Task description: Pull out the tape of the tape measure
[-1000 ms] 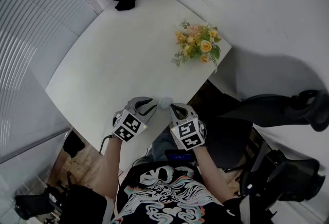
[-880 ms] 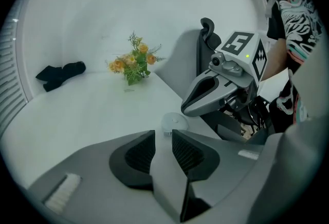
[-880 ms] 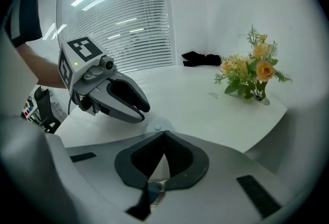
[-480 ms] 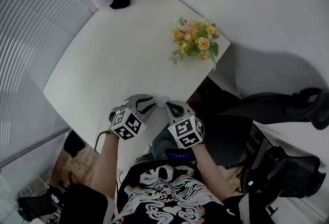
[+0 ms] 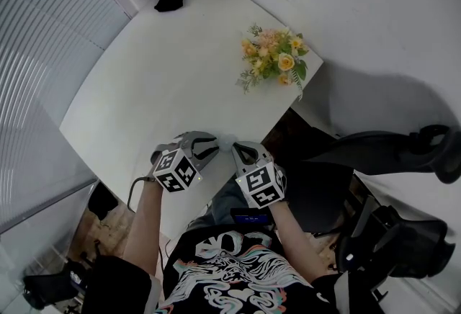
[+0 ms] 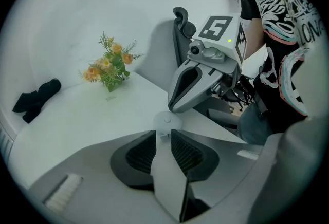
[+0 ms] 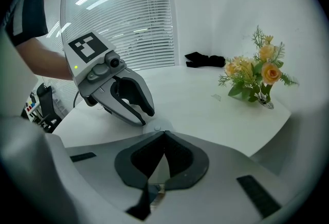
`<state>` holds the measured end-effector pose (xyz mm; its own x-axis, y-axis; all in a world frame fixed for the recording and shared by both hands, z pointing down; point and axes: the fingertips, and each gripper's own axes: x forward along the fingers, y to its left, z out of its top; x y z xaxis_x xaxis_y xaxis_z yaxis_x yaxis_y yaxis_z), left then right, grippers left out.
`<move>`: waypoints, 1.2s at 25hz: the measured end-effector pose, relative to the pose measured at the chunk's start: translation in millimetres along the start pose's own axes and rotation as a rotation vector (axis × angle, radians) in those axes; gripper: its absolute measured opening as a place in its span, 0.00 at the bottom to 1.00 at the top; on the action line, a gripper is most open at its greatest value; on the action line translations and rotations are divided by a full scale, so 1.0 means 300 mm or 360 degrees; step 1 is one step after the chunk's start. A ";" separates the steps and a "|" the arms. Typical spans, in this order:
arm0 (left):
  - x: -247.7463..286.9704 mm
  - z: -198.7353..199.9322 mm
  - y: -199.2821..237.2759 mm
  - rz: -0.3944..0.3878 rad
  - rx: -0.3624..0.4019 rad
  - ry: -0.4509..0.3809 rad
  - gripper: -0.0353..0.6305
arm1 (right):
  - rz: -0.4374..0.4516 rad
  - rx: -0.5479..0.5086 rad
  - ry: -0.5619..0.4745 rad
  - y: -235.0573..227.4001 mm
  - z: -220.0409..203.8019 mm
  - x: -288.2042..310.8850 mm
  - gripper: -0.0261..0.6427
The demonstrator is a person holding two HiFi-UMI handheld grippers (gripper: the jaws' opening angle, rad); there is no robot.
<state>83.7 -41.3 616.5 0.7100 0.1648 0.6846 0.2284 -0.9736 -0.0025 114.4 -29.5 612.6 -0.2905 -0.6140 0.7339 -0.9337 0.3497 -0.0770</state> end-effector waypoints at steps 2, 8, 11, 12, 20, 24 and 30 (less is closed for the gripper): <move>0.002 0.002 -0.003 -0.0033 0.0015 -0.0003 0.19 | 0.0004 0.0006 -0.0005 -0.003 0.001 0.000 0.05; 0.006 0.005 -0.004 -0.0111 0.0068 -0.0003 0.19 | 0.0008 0.0009 -0.0005 -0.008 0.001 0.001 0.05; 0.000 0.002 -0.008 -0.0132 0.0075 -0.0003 0.19 | 0.0009 0.0007 0.0004 -0.009 -0.003 0.000 0.05; 0.000 -0.001 -0.009 -0.0135 0.0079 0.0004 0.19 | 0.0008 0.0007 0.0005 -0.010 -0.006 -0.001 0.05; 0.016 -0.009 -0.010 -0.0110 0.0126 0.0030 0.19 | -0.0028 -0.0057 0.0015 -0.010 0.009 0.006 0.05; 0.015 -0.009 -0.010 -0.0104 0.0137 0.0032 0.19 | -0.0036 -0.0099 0.0028 -0.006 0.011 0.011 0.05; 0.016 -0.012 -0.018 -0.0051 0.0118 0.0025 0.16 | -0.0031 -0.0092 0.0038 -0.007 0.006 0.010 0.05</move>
<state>83.6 -35.8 622.5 0.6910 0.1926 0.6967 0.2999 -0.9534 -0.0339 115.2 -33.3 613.7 -0.2667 -0.6045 0.7507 -0.9252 0.3787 -0.0237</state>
